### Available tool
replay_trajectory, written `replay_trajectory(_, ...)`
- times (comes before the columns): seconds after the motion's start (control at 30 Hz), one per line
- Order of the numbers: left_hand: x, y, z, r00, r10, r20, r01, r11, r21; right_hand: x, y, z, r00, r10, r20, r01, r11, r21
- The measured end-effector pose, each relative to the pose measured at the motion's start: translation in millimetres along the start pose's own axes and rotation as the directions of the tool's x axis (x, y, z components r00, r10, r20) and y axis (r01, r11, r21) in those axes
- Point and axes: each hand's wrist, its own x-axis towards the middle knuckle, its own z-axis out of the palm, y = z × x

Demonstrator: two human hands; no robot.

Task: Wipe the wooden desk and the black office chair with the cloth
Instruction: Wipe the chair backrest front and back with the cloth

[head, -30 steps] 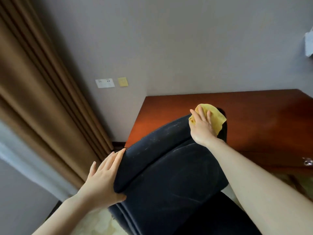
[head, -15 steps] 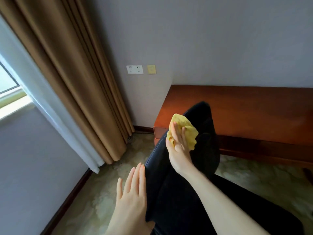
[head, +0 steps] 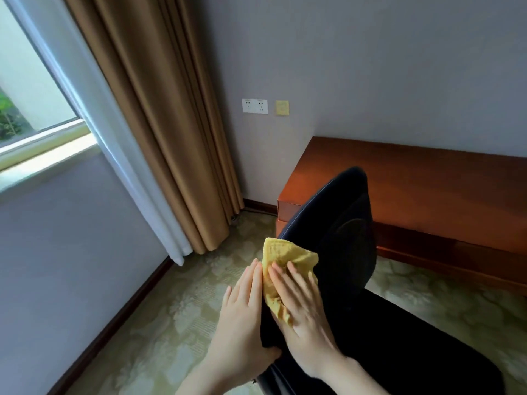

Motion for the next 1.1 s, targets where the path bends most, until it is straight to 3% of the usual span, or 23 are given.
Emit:
replay_trajectory(0.07, -1.6, 4.7, -0.8, 0.999, -0.047, -0.025, 0.046, 0.999, -0.012, 6.3, 15.6, -1.4, 0.999, 0.021, -0.042, -0.029, 0.981, -0.191)
replay_trajectory(0.13, -1.6, 9.4, -2.7, 0.997, -0.046, -0.058, 0.047, 0.999, 0.019, 14.3, 21.9, -1.7, 0.998, 0.035, -0.054, -0.046, 0.974, -0.221)
replay_trajectory(0.3, -3.6, 14.3, 0.3, 0.993, -0.103, -0.057, 0.108, 0.99, 0.091, 14.8, 34.9, 7.9, 0.96, -0.275, -0.053, 0.263, 0.95, -0.167)
replay_trajectory(0.53, 0.9, 5.6, 9.1, 0.99, -0.134, -0.046, 0.139, 0.977, 0.164, 41.9, 74.7, 8.8, 0.85, -0.521, -0.083, 0.48, 0.829, -0.287)
replay_trajectory(0.63, 5.4, 3.9, 9.1, 0.989, -0.137, -0.055, 0.145, 0.971, 0.188, 58.3, 91.0, 2.0, 0.824, -0.558, -0.095, 0.505, 0.801, -0.32)
replay_trajectory(0.83, 14.4, 3.1, 7.2, 0.99, -0.134, -0.04, 0.139, 0.979, 0.149, 101.1, 144.0, -32.4, 0.898, -0.405, -0.17, 0.337, 0.883, -0.328)
replay_trajectory(1.0, 16.8, -2.5, 0.3, 0.999, -0.052, 0.017, 0.049, 0.989, 0.14, 142.5, 188.6, -72.1, 0.962, -0.104, -0.253, 0.011, 0.938, -0.345)
replay_trajectory(1.1, 17.9, -6.2, 0.3, 0.998, -0.043, 0.049, 0.037, 0.992, 0.117, 163.0, 199.1, -100.6, 0.934, 0.211, -0.289, -0.281, 0.932, -0.229)
